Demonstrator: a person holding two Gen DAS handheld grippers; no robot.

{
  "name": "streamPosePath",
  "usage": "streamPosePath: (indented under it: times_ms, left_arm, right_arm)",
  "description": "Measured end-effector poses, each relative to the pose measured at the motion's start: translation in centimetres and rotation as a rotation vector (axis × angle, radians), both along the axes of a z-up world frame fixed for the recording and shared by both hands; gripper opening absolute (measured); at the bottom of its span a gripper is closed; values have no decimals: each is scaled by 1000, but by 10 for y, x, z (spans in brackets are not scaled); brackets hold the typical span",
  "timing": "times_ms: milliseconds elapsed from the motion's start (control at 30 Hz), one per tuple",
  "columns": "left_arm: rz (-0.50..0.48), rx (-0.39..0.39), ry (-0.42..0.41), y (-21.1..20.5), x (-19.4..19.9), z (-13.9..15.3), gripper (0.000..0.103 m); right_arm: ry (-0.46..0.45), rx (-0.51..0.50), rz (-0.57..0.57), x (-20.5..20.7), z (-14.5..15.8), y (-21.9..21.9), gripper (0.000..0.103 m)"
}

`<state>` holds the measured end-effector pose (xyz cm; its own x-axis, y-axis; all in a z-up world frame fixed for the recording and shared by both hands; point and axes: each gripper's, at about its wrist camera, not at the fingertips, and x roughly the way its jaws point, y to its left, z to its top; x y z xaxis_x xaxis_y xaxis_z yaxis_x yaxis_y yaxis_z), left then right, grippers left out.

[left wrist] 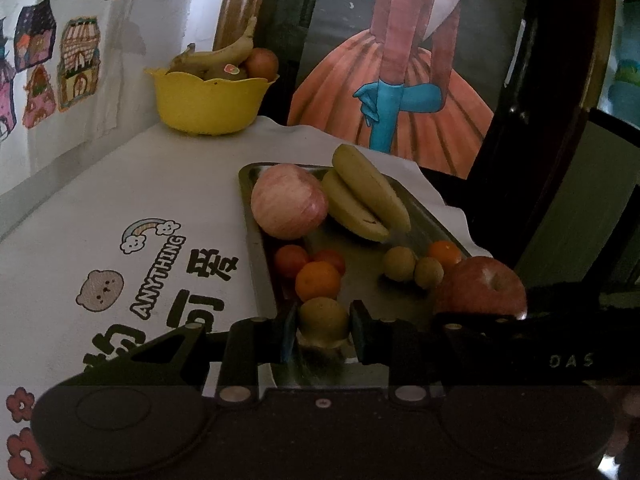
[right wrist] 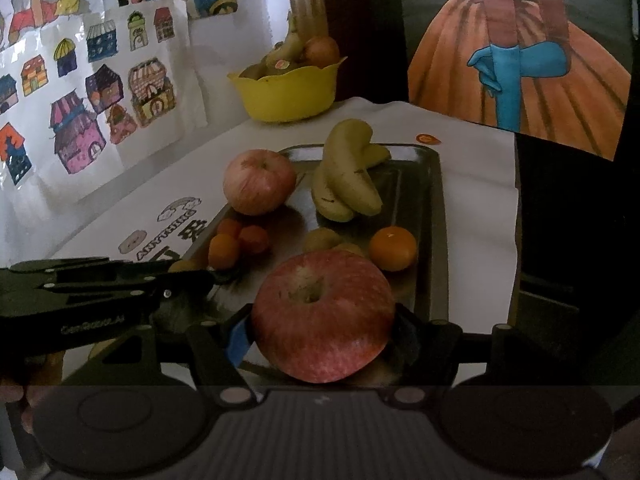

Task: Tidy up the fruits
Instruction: 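Lower the apple into the tray with right gripper while left lowers the kiwi there, then open both grippers releasing the apple and kiwi in the tray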

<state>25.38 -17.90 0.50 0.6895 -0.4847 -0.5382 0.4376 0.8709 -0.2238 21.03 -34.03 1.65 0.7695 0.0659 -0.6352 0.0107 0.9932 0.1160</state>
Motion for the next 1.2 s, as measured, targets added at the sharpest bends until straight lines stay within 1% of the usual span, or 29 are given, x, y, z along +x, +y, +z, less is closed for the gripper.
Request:
streamPosePath:
  times_ms: [267, 500, 600, 700, 1000, 1200]
  left_arm:
    - [5, -39, 15, 4, 6, -2, 30]
    - [-2, -140, 84, 14, 20, -9, 30]
    - [-7, -151, 95, 14, 22, -11, 30]
    - [-14, -160, 108, 14, 24, -12, 31]
    - [-20, -169, 108, 14, 25, -13, 36]
    - [-28, -174, 102, 13, 24, -12, 42]
  right_arm:
    - [-94, 65, -84, -8, -11, -1, 75]
    - [-135, 98, -122, -13, -16, -2, 75]
    - [-133, 114, -122, -12, -19, -2, 76]
    - [-141, 103, -133, -13, -19, 1, 76]
    - [-163, 99, -153, -17, -18, 2, 78]
    - [-173, 94, -163, -18, -17, 3, 86]
